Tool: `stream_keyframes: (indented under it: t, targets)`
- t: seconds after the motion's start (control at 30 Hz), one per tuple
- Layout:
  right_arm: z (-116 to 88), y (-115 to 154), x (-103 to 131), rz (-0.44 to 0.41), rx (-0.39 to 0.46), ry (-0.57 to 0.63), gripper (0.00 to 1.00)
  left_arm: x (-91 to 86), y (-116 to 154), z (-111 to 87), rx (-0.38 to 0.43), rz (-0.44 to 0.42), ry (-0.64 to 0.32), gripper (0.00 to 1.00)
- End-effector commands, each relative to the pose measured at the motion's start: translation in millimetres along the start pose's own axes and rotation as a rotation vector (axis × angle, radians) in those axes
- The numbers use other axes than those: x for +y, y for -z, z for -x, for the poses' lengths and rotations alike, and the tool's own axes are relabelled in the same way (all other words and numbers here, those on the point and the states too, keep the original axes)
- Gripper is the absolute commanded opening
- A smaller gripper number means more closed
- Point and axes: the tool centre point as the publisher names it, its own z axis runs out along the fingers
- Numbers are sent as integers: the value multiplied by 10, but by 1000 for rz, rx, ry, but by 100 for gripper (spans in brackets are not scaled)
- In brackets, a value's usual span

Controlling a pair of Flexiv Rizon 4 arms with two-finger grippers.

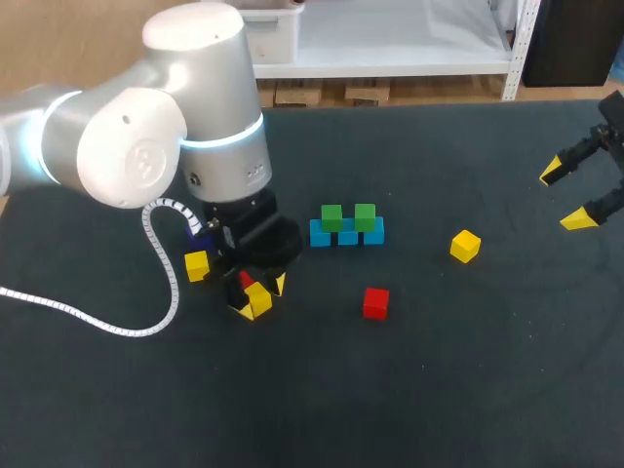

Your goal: Place the blue cubes, place green cubes on the blue cubes, place the yellow cubes on the green cubes, then place the red cubes on the yellow cubes, and place purple cube on the red cubes.

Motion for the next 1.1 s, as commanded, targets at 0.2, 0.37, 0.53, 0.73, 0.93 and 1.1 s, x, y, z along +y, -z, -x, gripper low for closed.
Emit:
stream_keyframes:
  t: [0.2,0.37,0.53,0.73,0.93,1.1]
  targets:
    - [-5,-3,-8,1,-2,1,100,50,-12,-17,5,9,2,0]
    - [-5,-3,-8,1,-2,1,100,55,133,-13,-6,28,10,0]
    - [-5,-3,-8,1,-2,1,100,113,462,1,-48,66,98,0]
    - [-5,-3,-8,1,-2,1,100,294,821,-38,-47,108,326,0]
    - [-5,-3,-8,1,-2,1,100,526,992,-60,-95,152,481,0]
    - [-5,-3,-8,1,-2,1,100,762,1066,9,-98,157,546,0]
